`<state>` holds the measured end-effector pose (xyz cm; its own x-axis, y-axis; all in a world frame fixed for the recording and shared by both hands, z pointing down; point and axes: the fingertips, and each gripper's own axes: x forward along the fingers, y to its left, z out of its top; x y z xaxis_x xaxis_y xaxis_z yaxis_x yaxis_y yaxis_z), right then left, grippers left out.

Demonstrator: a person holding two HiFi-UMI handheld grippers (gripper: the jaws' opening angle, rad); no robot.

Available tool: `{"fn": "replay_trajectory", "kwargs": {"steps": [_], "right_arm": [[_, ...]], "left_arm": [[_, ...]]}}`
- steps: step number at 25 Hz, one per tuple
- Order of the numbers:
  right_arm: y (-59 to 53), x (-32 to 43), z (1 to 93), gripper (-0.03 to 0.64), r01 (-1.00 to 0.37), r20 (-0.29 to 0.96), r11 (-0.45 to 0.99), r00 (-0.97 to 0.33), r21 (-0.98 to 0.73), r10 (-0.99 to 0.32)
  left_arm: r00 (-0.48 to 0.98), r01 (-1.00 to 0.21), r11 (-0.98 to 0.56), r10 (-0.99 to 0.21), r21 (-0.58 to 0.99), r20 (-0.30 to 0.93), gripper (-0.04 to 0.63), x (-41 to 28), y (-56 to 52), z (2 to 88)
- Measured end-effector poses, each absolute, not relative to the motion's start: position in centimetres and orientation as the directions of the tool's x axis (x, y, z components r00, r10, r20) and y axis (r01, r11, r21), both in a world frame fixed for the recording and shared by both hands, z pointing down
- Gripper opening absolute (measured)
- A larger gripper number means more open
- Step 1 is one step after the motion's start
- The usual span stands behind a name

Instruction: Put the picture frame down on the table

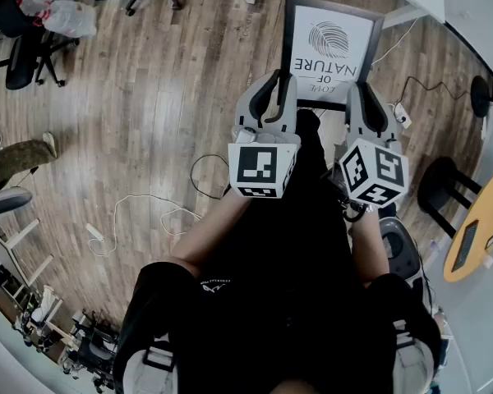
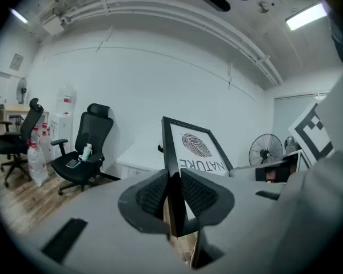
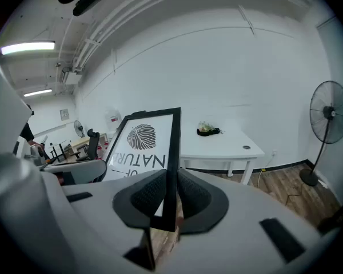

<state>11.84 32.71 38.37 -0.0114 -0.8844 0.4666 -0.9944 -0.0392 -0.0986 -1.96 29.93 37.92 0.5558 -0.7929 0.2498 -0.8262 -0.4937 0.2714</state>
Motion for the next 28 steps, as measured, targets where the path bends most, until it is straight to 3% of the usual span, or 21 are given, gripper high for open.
{"fn": "replay_trajectory", "kwargs": {"steps": [5,13,17,21,28], "right_arm": [[42.7,4.3,36.5,0.066,-0.991,0.481,-0.070,0.005,-0.117,-0.877],[51.9,3.0,34.7,0.065,-0.993,0.433,0.005,-0.057,-0.119,-0.899],[57.7,4.5,34.2,0.066,-0.990,0.395,0.027,-0.079,-0.135,-0.915],[68.4,10.6,34.4,0.066,-0.987,0.380,0.001,-0.062,-0.161,-0.923],[70.9,11.5,32.9,0.066,-0.984,0.400,0.001,-0.073,-0.178,-0.914]], "left_arm": [[0.576,-0.813,-0.506,-0.771,0.288,0.272,0.074,-9.4,39.3,36.4],[0.530,-0.842,-0.468,-0.811,0.268,0.248,0.074,-10.9,49.4,34.7],[0.518,-0.850,-0.466,-0.821,0.245,0.240,0.075,-9.4,55.2,34.1],[0.545,-0.836,-0.505,-0.807,0.215,0.225,0.075,-3.3,65.9,34.0],[0.547,-0.836,-0.506,-0.804,0.214,0.235,0.075,-2.4,68.3,32.2]]}}
